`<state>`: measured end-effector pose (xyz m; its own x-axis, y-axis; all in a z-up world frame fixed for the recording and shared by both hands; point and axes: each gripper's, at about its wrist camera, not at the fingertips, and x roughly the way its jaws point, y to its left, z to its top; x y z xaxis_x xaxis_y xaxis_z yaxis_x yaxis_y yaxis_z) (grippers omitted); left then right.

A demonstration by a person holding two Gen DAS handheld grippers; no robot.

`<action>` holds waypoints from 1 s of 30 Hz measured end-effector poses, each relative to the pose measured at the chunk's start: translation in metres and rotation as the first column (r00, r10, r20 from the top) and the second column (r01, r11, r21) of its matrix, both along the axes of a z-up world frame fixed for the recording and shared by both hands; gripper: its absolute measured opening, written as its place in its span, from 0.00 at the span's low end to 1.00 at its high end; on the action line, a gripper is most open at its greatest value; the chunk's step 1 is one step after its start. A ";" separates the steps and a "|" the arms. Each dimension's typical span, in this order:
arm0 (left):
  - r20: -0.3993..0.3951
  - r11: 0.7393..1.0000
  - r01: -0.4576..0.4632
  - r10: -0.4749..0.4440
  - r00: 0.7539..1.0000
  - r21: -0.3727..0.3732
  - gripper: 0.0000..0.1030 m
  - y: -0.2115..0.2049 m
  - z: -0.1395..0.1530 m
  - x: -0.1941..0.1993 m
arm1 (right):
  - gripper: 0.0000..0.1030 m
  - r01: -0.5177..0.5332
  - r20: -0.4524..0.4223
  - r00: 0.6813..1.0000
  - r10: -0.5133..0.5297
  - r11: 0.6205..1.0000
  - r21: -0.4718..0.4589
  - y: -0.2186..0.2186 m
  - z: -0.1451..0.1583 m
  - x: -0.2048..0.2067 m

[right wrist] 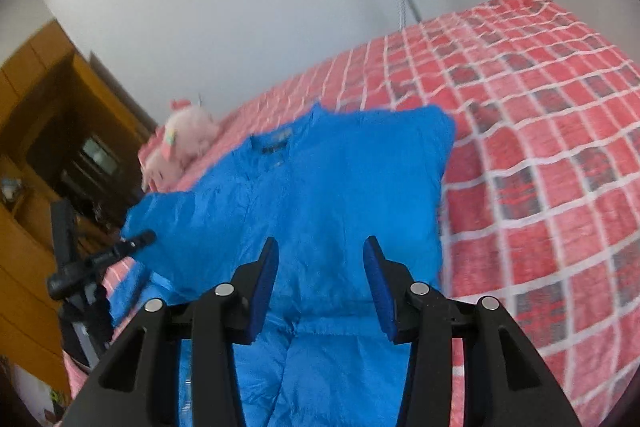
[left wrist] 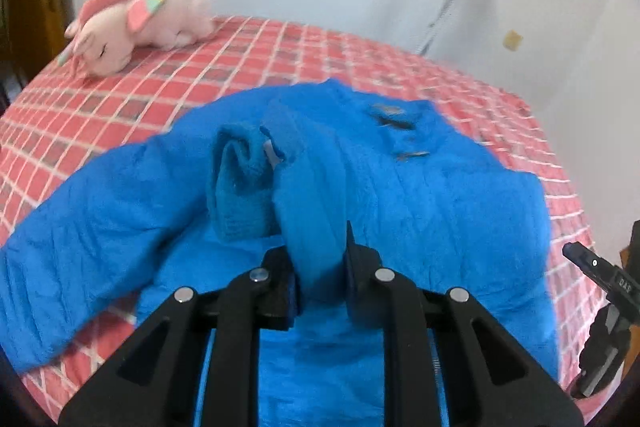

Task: Fold large clothes

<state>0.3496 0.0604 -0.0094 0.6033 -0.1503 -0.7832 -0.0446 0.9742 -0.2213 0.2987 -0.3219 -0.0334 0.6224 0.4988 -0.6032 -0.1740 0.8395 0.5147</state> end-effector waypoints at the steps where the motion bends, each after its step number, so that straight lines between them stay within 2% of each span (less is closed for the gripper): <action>1: -0.014 1.000 -0.004 0.004 1.000 -0.003 0.17 0.004 -0.007 0.002 | 0.44 -0.006 -0.010 1.000 0.006 1.000 -0.010 0.004 -0.004 0.003; 4: -0.072 1.000 -0.018 0.018 0.997 -0.007 0.23 0.013 -0.031 0.014 | 0.42 -0.005 -0.091 0.996 -0.002 0.997 -0.071 0.016 -0.026 0.014; 5: -0.097 1.000 -0.019 0.019 0.995 0.005 0.30 0.015 -0.042 0.018 | 0.41 -0.007 -0.128 0.992 -0.005 0.995 -0.097 0.019 -0.036 0.019; 7: -0.115 1.000 -0.009 0.009 0.993 -0.003 0.34 0.019 -0.054 0.021 | 0.41 -0.013 -0.155 0.988 -0.003 0.995 -0.096 0.021 -0.044 0.022; 10: -0.110 0.999 -0.036 0.032 0.993 -0.028 0.35 0.030 -0.045 0.017 | 0.41 -0.016 -0.152 0.988 0.000 0.994 -0.104 0.022 -0.046 0.022; 13: -0.034 0.996 -0.084 0.084 0.996 0.001 0.38 0.036 -0.018 0.004 | 0.43 0.009 -0.129 0.991 -0.025 0.992 -0.129 0.021 -0.029 0.013; 14: 0.030 0.995 -0.099 0.098 0.995 0.026 0.41 0.033 0.000 -0.007 | 0.43 0.014 -0.107 0.994 -0.028 0.992 -0.126 0.021 -0.019 0.010; 15: 0.072 0.995 -0.097 0.094 0.993 0.038 0.46 0.029 0.012 -0.014 | 0.43 0.013 -0.084 0.996 -0.023 0.993 -0.118 0.021 -0.009 0.005; 16: 0.113 0.996 -0.079 0.075 0.991 0.034 0.48 0.022 0.024 -0.023 | 0.44 0.013 -0.074 0.997 -0.021 0.994 -0.113 0.023 0.000 0.000; 18: 0.132 0.999 -0.028 0.025 0.991 0.017 0.48 0.007 0.032 -0.029 | 0.45 -0.005 -0.078 0.997 -0.004 0.994 -0.108 0.036 0.015 -0.005; 20: 0.111 0.999 0.045 -0.048 0.993 0.027 0.48 -0.010 0.025 -0.026 | 0.46 -0.029 -0.097 0.995 0.015 0.989 -0.146 0.057 0.020 -0.002; 22: 0.072 0.997 0.055 -0.060 0.996 0.061 0.48 -0.021 0.008 -0.017 | 0.46 -0.021 -0.118 0.993 -0.002 0.980 -0.198 0.070 0.016 0.005; 25: -0.031 0.993 0.067 -0.064 0.997 0.101 0.47 -0.027 -0.028 -0.001 | 0.46 -0.022 -0.161 0.987 -0.023 0.962 -0.273 0.089 -0.005 0.015; 27: -0.079 0.993 0.074 -0.066 0.995 0.097 0.46 -0.027 -0.046 0.007 | 0.46 -0.033 -0.193 0.981 -0.031 0.946 -0.322 0.097 -0.025 0.021; 30: -0.098 0.990 0.105 -0.096 0.991 0.092 0.47 -0.026 -0.062 0.011 | 0.46 -0.034 -0.189 0.981 -0.034 0.937 -0.347 0.099 -0.042 0.022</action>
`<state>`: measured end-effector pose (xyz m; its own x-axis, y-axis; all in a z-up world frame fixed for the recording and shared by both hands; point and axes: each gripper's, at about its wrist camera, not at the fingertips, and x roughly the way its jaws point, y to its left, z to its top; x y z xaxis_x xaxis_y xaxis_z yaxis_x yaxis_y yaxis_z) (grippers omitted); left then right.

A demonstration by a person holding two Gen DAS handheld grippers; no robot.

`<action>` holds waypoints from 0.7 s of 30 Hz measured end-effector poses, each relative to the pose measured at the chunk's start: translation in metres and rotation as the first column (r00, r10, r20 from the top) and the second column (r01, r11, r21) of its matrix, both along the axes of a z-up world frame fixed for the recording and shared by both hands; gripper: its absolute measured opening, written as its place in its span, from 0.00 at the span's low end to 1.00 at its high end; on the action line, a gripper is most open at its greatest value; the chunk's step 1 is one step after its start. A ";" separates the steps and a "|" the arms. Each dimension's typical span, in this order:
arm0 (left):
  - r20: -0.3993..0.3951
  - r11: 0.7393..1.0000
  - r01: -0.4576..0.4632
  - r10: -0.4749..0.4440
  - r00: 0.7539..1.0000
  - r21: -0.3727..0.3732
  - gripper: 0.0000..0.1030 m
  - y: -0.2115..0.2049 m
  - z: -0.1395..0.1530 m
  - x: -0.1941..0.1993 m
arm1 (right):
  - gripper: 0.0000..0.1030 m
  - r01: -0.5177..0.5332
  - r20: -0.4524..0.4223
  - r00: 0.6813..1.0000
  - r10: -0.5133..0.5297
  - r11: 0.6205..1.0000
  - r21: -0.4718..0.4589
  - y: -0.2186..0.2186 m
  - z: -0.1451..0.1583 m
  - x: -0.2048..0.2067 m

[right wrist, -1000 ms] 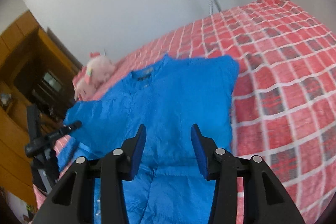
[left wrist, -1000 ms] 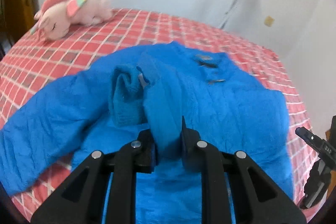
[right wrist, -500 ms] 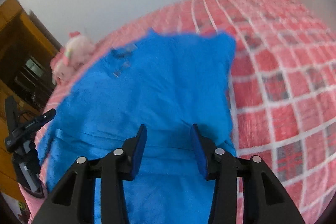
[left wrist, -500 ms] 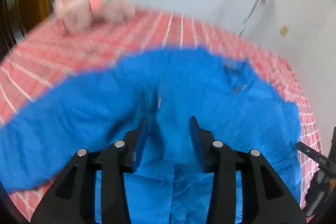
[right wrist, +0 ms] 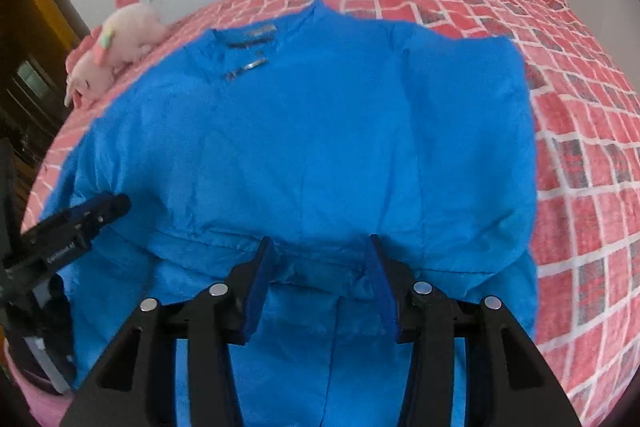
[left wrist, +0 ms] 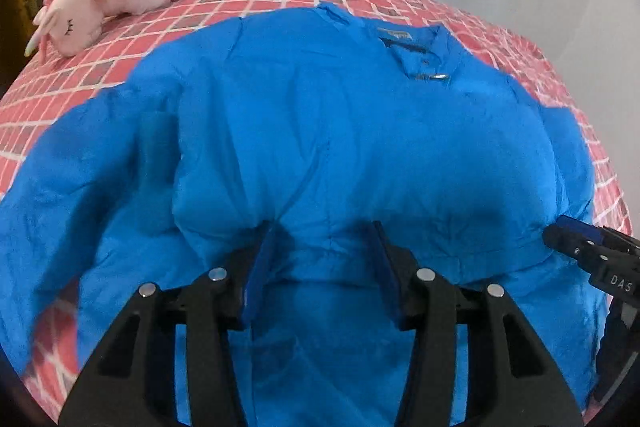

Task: Fold large clothes

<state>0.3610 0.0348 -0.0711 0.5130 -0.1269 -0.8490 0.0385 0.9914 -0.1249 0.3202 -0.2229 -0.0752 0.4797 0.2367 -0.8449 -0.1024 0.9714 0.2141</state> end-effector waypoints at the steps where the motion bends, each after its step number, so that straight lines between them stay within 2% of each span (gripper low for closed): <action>1: 0.001 1.000 0.004 -0.004 1.000 0.006 0.47 0.000 0.000 0.000 | 0.46 -0.001 0.004 1.000 0.001 1.000 -0.003 0.000 -0.002 0.000; 6: 0.008 1.000 -0.006 0.006 1.000 -0.005 0.46 0.003 0.000 -0.001 | 0.46 0.009 0.004 1.000 -0.009 0.999 0.047 -0.007 -0.003 0.002; 9: -0.002 1.000 -0.014 0.013 1.000 -0.015 0.48 0.004 0.014 -0.007 | 0.47 0.004 0.029 1.000 -0.008 0.994 0.111 -0.012 0.016 -0.011; 10: 0.021 0.999 -0.011 0.012 1.000 -0.039 0.51 0.008 0.028 -0.015 | 0.51 -0.011 0.053 0.999 0.005 0.992 0.125 -0.011 0.025 -0.018; 11: 0.043 0.999 -0.008 0.010 0.999 -0.045 0.57 0.010 0.037 -0.017 | 0.59 -0.028 0.094 0.995 0.017 0.992 0.126 -0.012 0.038 -0.029; 12: 0.072 0.999 -0.014 0.016 0.997 -0.035 0.63 0.015 0.050 -0.026 | 0.64 -0.031 0.124 0.992 0.018 0.994 0.108 -0.011 0.048 -0.039; 13: 0.104 0.999 -0.034 0.036 0.994 -0.017 0.65 0.023 0.062 -0.037 | 0.69 -0.027 0.140 0.990 0.015 0.996 0.086 -0.009 0.055 -0.047; 15: 0.145 0.997 -0.073 0.071 0.987 0.007 0.72 0.042 0.078 -0.059 | 0.69 -0.027 0.137 0.990 0.018 0.998 0.061 -0.005 0.059 -0.063; 17: 0.150 0.992 -0.126 0.120 0.981 0.029 0.74 0.067 0.085 -0.079 | 0.69 -0.050 0.110 0.993 0.043 0.997 0.061 0.000 0.054 -0.070; 19: 0.159 0.978 -0.192 0.178 0.971 0.076 0.74 0.096 0.088 -0.103 | 0.69 -0.065 0.088 0.994 0.060 0.996 0.059 0.004 0.047 -0.071; 21: 0.150 0.945 -0.297 0.276 0.949 0.140 0.76 0.141 0.086 -0.133 | 0.69 -0.083 0.073 0.994 0.079 0.995 0.055 0.010 0.043 -0.073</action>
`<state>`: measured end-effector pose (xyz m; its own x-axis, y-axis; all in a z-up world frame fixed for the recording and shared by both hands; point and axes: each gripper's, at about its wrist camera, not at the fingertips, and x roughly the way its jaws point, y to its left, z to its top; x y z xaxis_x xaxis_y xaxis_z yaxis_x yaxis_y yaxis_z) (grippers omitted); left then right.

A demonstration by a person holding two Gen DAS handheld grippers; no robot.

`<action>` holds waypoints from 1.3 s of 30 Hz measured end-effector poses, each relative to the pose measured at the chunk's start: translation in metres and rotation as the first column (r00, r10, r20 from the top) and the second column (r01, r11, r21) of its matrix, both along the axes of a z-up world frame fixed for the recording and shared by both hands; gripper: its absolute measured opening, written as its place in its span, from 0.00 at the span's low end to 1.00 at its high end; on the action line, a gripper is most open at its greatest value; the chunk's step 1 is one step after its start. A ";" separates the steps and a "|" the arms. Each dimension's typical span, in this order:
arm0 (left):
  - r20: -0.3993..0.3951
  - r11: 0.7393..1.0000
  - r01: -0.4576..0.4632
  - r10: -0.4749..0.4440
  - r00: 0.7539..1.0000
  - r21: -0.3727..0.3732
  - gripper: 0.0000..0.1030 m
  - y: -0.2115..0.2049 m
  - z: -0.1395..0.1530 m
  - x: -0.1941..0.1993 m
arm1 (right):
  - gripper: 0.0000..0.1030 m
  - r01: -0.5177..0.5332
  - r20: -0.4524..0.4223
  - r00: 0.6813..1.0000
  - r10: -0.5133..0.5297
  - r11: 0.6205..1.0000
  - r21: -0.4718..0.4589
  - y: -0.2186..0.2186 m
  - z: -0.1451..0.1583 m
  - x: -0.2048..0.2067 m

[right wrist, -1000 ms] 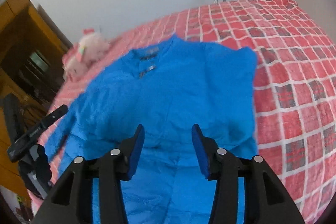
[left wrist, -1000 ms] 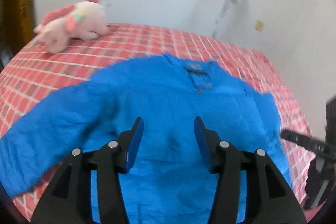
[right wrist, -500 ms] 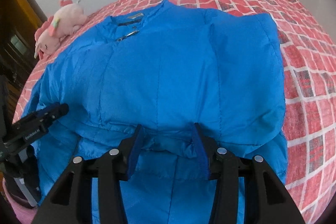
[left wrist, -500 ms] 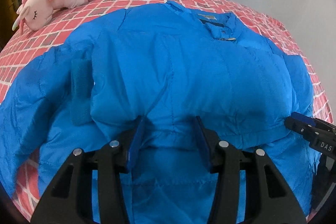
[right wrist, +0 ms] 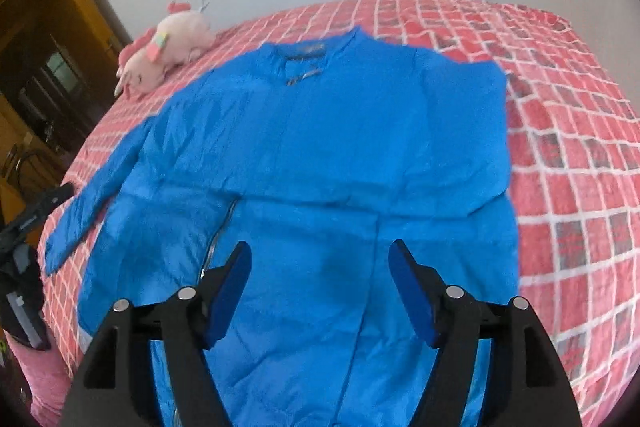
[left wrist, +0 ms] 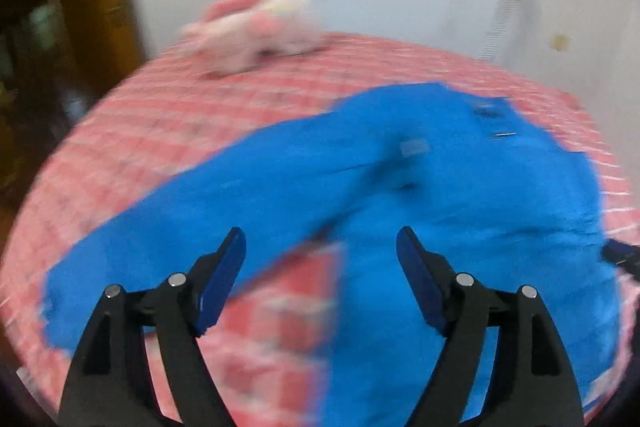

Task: Fold large clothes

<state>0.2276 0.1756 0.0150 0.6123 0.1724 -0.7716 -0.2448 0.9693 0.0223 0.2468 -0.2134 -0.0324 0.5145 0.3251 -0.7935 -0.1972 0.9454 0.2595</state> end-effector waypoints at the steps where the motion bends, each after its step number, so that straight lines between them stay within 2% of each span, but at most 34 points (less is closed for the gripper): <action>1: -0.008 0.999 -0.037 0.037 0.999 0.007 0.76 0.016 0.000 -0.009 | 0.69 -0.006 0.000 1.000 0.006 1.000 -0.001 0.002 0.000 -0.002; 2: -0.021 0.994 -0.105 0.105 0.994 0.016 0.77 0.042 -0.002 -0.025 | 0.69 -0.015 0.006 1.000 0.015 1.000 -0.009 0.005 0.000 -0.005; 5: -0.053 0.952 -0.304 0.305 0.951 0.035 0.80 0.114 -0.008 -0.071 | 0.69 -0.025 0.014 1.000 0.025 0.999 -0.025 0.011 0.001 -0.007; 8: -0.089 0.885 -0.465 0.465 0.881 0.023 0.82 0.177 -0.019 -0.110 | 0.69 -0.024 0.007 1.000 0.024 0.999 -0.032 0.014 -0.001 -0.006; 9: -0.099 0.860 -0.510 0.507 0.856 -0.006 0.82 0.197 -0.024 -0.122 | 0.69 -0.022 0.003 1.000 0.022 0.999 -0.036 0.014 -0.003 -0.005; 12: -0.127 0.827 -0.558 0.547 0.828 -0.077 0.82 0.230 -0.037 -0.137 | 0.69 -0.013 -0.008 1.000 0.013 0.999 -0.052 0.017 -0.008 -0.004; 17: -0.139 0.828 -0.518 0.499 0.855 -0.216 0.82 0.251 -0.055 -0.127 | 0.69 -0.011 -0.026 1.000 0.009 0.998 -0.056 0.018 -0.016 -0.003; 20: -0.138 0.819 -0.518 0.499 0.855 -0.248 0.82 0.260 -0.064 -0.116 | 0.69 0.000 -0.036 0.999 -0.002 0.999 -0.051 0.016 -0.020 -0.002; 22: -0.133 0.818 -0.522 0.505 0.853 -0.240 0.81 0.260 -0.068 -0.112 | 0.69 0.004 -0.039 0.999 -0.006 0.999 -0.049 0.014 -0.020 -0.002; 23: -0.129 0.819 -0.524 0.508 0.851 -0.233 0.77 0.258 -0.070 -0.115 | 0.69 0.007 -0.037 0.999 -0.009 0.999 -0.050 0.013 -0.020 -0.002; 25: -0.115 0.819 -0.520 0.508 0.853 -0.241 0.61 0.255 -0.072 -0.118 | 0.69 0.008 -0.036 0.999 -0.010 0.999 -0.050 0.013 -0.020 -0.002; 27: -0.098 0.822 -0.495 0.488 0.867 -0.281 0.35 0.250 -0.068 -0.116 | 0.69 0.006 -0.037 0.999 -0.008 0.999 -0.046 0.013 -0.020 -0.002; 29: -0.087 0.823 -0.491 0.488 0.868 -0.286 0.28 0.245 -0.064 -0.112 | 0.69 0.005 -0.034 0.999 -0.006 0.999 -0.044 0.012 -0.019 -0.002; 31: -0.054 0.823 -0.490 0.497 0.866 -0.289 0.27 0.237 -0.055 -0.110 | 0.69 0.005 -0.026 1.000 -0.007 0.999 -0.040 0.011 -0.016 -0.004; 35: 0.074 0.861 -0.407 0.448 0.891 -0.306 0.26 0.201 -0.014 -0.106 | 0.69 0.019 -0.006 1.000 -0.020 0.999 -0.039 0.007 -0.010 -0.007; 39: 0.203 0.927 -0.250 0.312 0.928 -0.281 0.26 0.140 0.034 -0.087 | 0.69 0.036 0.003 0.999 -0.036 0.998 -0.046 0.002 -0.009 -0.007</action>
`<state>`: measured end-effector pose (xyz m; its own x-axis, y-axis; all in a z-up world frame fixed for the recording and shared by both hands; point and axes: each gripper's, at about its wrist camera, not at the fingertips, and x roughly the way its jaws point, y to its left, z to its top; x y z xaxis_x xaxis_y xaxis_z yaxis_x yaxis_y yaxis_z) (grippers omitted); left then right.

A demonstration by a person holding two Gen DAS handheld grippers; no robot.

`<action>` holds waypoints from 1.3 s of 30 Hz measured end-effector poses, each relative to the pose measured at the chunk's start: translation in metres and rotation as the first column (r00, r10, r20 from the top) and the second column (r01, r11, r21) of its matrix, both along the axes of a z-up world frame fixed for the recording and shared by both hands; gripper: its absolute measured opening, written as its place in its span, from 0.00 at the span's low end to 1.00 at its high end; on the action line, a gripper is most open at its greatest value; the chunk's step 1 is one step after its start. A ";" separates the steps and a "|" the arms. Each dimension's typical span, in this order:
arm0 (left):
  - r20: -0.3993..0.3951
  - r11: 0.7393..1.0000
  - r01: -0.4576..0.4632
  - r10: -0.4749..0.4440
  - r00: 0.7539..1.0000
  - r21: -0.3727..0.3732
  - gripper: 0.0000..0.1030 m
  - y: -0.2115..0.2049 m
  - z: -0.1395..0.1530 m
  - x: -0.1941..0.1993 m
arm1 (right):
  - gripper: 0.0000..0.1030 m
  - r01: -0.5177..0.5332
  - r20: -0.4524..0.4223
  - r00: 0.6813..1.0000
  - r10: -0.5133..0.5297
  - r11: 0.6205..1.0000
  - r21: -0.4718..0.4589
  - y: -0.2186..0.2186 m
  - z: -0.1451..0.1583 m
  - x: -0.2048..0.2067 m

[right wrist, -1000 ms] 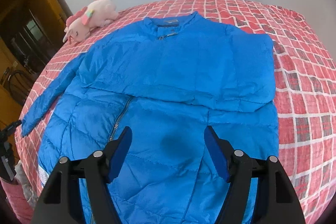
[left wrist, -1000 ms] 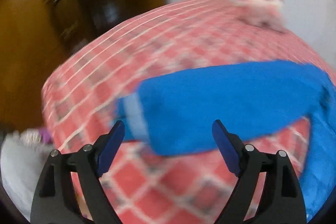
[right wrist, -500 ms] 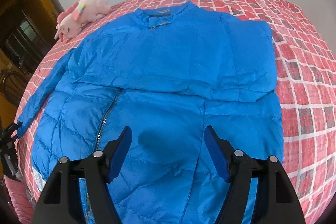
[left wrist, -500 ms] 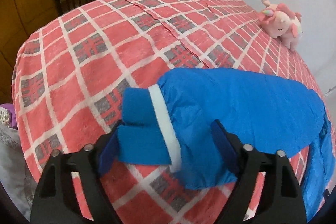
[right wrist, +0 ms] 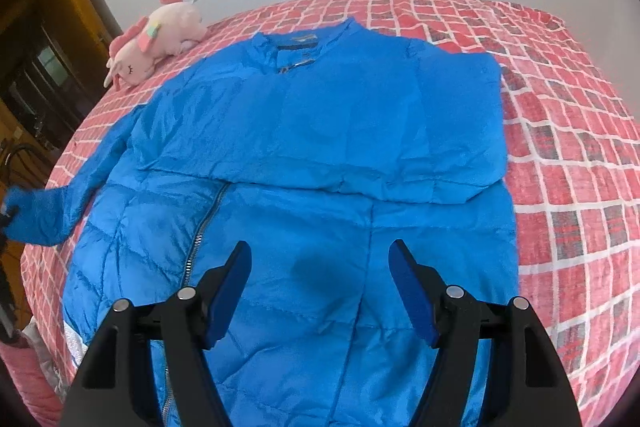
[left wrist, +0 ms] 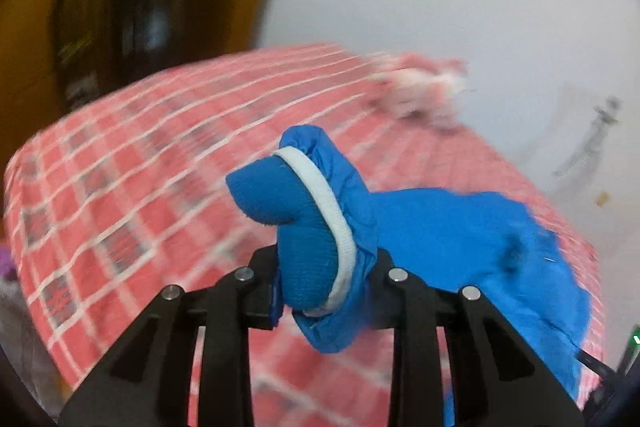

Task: Fold large clothes
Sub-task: 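Grasp the white-cuffed sleeve with the left tool and fold it across the body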

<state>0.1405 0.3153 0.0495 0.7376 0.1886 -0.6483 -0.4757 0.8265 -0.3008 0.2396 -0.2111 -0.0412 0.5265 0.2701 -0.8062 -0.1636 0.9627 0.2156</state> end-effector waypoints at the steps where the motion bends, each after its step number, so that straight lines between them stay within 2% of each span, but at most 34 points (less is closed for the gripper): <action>1: 0.013 1.000 0.029 -0.029 0.999 0.009 0.26 -0.011 0.007 0.006 | 0.69 0.002 0.001 1.000 -0.002 1.000 0.000 -0.001 0.000 0.000; 5: 0.058 0.975 0.215 -0.218 0.974 0.060 0.26 -0.087 0.037 0.049 | 0.69 0.007 0.007 1.000 -0.007 1.000 0.005 -0.006 0.001 -0.001; 9: 0.057 0.926 0.370 -0.375 0.925 0.081 0.26 -0.161 0.049 0.090 | 0.69 0.014 0.013 1.000 -0.014 1.000 0.008 -0.013 0.001 0.000; 14: 0.020 0.853 0.511 -0.516 0.857 0.107 0.26 -0.247 0.042 0.136 | 0.69 0.027 0.002 1.000 -0.027 1.000 0.015 -0.021 -0.003 0.004; 18: -0.048 0.820 0.564 -0.562 0.825 0.094 0.26 -0.293 0.016 0.168 | 0.69 0.040 -0.011 0.999 -0.040 0.999 0.022 -0.028 -0.007 0.007; 25: -0.182 0.799 0.601 -0.589 0.787 0.014 0.26 -0.315 -0.049 0.212 | 0.69 0.052 -0.038 0.998 -0.051 0.998 0.028 -0.033 -0.016 0.012; 27: -0.230 0.784 0.620 -0.607 0.761 -0.019 0.29 -0.317 -0.068 0.220 | 0.69 0.053 -0.047 0.998 -0.052 0.998 0.025 -0.033 -0.020 0.015; 29: -0.239 0.762 0.644 -0.640 0.730 -0.070 0.32 -0.314 -0.077 0.223 | 0.69 0.056 -0.053 0.997 -0.055 0.998 0.021 -0.033 -0.023 0.016; 31: -0.207 0.734 0.671 -0.676 0.707 -0.106 0.40 -0.308 -0.071 0.215 | 0.69 0.057 -0.054 0.997 -0.056 0.998 0.020 -0.034 -0.024 0.017; 32: -0.179 0.717 0.686 -0.696 0.695 -0.122 0.50 -0.306 -0.067 0.210 | 0.69 0.058 -0.054 0.997 -0.056 0.998 0.021 -0.034 -0.025 0.018; 33: -0.118 0.684 0.714 -0.729 0.674 -0.148 0.56 -0.301 -0.058 0.201 | 0.69 0.058 -0.054 0.997 -0.057 0.998 0.021 -0.034 -0.025 0.018; 34: -0.062 0.656 0.736 -0.752 0.656 -0.167 0.56 -0.295 -0.048 0.192 | 0.70 0.060 -0.056 0.997 -0.059 0.998 0.020 -0.034 -0.026 0.019; 35: -0.028 0.644 0.746 -0.760 0.649 -0.171 0.58 -0.291 -0.042 0.186 | 0.70 0.061 -0.057 0.997 -0.060 0.998 0.019 -0.034 -0.027 0.019; 36: 0.014 0.637 0.753 -0.762 0.647 -0.167 0.59 -0.283 -0.034 0.179 | 0.70 0.062 -0.059 0.996 -0.061 0.998 0.018 -0.034 -0.028 0.019; 37: 0.027 0.642 0.751 -0.757 0.653 -0.158 0.59 -0.279 -0.032 0.176 | 0.70 0.063 -0.060 0.996 -0.062 0.998 0.016 -0.034 -0.028 0.020; 39: -0.015 0.686 0.719 -0.724 0.689 -0.111 0.57 -0.272 -0.034 0.175 | 0.70 0.064 -0.059 0.996 -0.064 0.998 0.010 -0.033 -0.029 0.020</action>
